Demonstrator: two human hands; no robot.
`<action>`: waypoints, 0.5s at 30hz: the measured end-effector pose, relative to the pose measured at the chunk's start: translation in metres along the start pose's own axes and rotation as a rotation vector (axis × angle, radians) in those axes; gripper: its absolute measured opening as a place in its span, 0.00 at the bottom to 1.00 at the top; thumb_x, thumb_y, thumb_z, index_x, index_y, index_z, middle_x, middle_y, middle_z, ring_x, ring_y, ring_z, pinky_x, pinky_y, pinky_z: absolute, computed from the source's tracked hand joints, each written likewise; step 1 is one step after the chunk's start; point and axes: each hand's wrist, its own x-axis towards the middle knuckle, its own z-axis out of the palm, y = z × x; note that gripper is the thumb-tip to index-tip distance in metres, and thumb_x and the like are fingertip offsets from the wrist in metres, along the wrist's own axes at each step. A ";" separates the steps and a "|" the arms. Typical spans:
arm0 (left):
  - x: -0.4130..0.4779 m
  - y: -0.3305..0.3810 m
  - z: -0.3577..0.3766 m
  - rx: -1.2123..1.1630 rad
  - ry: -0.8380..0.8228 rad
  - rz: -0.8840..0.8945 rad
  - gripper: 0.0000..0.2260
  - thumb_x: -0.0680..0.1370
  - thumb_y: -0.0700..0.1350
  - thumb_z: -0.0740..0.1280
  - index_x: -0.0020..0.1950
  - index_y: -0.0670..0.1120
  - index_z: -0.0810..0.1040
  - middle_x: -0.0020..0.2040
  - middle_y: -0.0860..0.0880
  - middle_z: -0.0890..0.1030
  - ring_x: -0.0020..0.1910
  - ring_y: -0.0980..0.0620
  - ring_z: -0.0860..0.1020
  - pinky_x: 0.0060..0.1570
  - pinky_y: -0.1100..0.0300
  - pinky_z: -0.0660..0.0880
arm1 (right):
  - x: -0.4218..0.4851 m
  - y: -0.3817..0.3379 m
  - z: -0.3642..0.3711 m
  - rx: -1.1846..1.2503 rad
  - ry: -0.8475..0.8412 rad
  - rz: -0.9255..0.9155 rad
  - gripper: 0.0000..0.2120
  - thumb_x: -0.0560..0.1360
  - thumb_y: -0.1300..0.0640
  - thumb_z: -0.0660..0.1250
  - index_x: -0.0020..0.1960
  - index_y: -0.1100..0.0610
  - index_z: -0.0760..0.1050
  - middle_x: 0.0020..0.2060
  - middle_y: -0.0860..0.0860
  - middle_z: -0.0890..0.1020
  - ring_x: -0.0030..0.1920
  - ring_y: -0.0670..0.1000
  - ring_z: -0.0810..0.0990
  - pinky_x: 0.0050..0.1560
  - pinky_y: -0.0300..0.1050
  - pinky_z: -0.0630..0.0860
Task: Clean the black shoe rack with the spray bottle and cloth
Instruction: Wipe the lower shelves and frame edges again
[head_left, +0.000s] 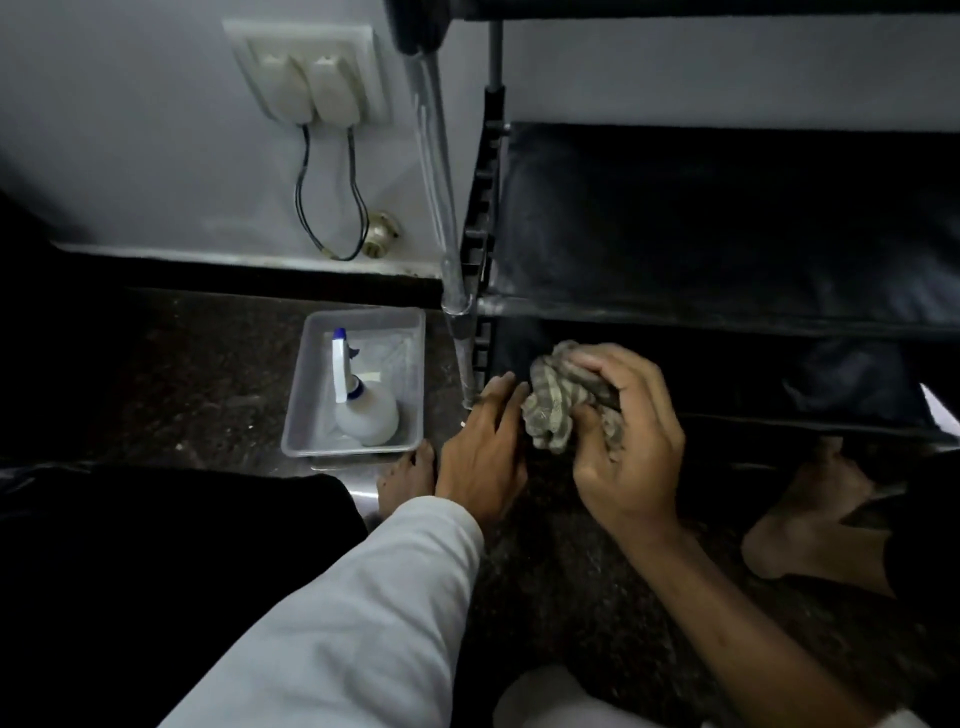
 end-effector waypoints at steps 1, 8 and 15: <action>-0.003 0.004 -0.008 0.031 -0.012 -0.032 0.25 0.82 0.47 0.58 0.79 0.47 0.58 0.79 0.47 0.58 0.74 0.47 0.64 0.67 0.54 0.65 | 0.007 -0.013 0.007 0.039 0.056 -0.027 0.13 0.78 0.67 0.64 0.61 0.64 0.77 0.60 0.53 0.76 0.64 0.48 0.76 0.64 0.42 0.73; -0.017 0.025 -0.051 0.154 -0.156 -0.196 0.17 0.84 0.47 0.53 0.73 0.46 0.67 0.73 0.48 0.69 0.71 0.49 0.66 0.56 0.61 0.43 | 0.035 -0.056 0.055 0.040 0.125 0.041 0.16 0.79 0.62 0.62 0.63 0.70 0.75 0.60 0.60 0.76 0.64 0.51 0.76 0.67 0.41 0.72; -0.018 0.031 -0.062 0.074 -0.225 -0.194 0.19 0.85 0.46 0.52 0.75 0.45 0.63 0.74 0.47 0.67 0.73 0.49 0.65 0.57 0.59 0.37 | 0.026 -0.050 0.065 -0.158 0.142 -0.020 0.17 0.75 0.74 0.66 0.63 0.70 0.77 0.58 0.62 0.79 0.61 0.57 0.79 0.66 0.47 0.76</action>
